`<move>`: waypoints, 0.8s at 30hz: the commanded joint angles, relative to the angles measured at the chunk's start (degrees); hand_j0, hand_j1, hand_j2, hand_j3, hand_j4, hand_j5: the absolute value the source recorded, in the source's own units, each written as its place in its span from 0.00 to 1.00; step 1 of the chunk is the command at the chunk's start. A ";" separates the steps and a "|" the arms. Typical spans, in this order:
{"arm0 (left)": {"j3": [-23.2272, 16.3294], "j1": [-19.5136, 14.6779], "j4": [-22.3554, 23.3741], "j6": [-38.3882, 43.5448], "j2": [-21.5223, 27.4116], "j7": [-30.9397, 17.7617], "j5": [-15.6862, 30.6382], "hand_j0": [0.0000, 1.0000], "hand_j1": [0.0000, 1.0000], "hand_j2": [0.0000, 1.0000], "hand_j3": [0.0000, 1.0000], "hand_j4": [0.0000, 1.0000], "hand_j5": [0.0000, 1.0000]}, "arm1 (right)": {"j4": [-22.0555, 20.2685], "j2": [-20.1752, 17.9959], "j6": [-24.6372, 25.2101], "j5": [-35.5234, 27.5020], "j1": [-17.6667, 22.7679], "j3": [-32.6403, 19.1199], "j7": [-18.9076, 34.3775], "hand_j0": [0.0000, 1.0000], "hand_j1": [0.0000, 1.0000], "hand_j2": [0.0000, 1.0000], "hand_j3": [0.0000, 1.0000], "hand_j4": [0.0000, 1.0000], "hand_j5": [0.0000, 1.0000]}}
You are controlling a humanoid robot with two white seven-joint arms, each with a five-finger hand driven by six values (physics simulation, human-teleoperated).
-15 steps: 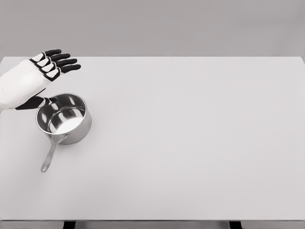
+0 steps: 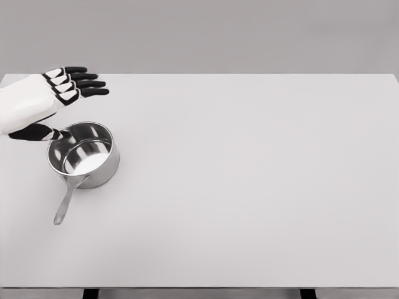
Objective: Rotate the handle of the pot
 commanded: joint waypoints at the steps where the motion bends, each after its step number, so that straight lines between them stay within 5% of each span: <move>1: -10.92 -2.83 0.03 0.10 2.23 -0.50 4.63 1.00 1.00 1.00 1.00 1.00 1.00 | 0.00 0.00 0.01 0.01 0.00 0.00 0.01 1.00 1.00 1.00 1.00 1.00 1.00; 3: -14.36 -5.57 0.03 0.10 2.49 -0.50 6.13 1.00 1.00 1.00 1.00 1.00 1.00 | 0.00 0.00 0.01 0.01 0.00 0.00 0.01 1.00 1.00 1.00 1.00 1.00 1.00; 6: -14.36 -5.57 0.03 0.10 2.49 -0.50 6.13 1.00 1.00 1.00 1.00 1.00 1.00 | 0.00 0.00 0.01 0.01 0.00 0.00 0.01 1.00 1.00 1.00 1.00 1.00 1.00; 9: -19.45 -5.92 -0.05 0.10 2.67 -0.41 7.62 1.00 1.00 1.00 1.00 1.00 1.00 | 0.00 0.00 -0.08 0.01 0.00 0.00 0.01 1.00 1.00 1.00 1.00 1.00 1.00; 19: -23.59 -5.92 -0.14 0.10 2.58 -0.41 7.27 1.00 1.00 1.00 1.00 1.00 1.00 | 0.00 0.00 -0.08 0.01 0.00 0.00 0.01 1.00 1.00 1.00 1.00 1.00 1.00; 24: -24.81 -5.92 -0.14 0.10 0.75 -0.41 3.59 1.00 1.00 1.00 1.00 1.00 1.00 | 0.00 0.00 0.01 0.01 0.00 0.00 0.01 1.00 1.00 1.00 1.00 1.00 1.00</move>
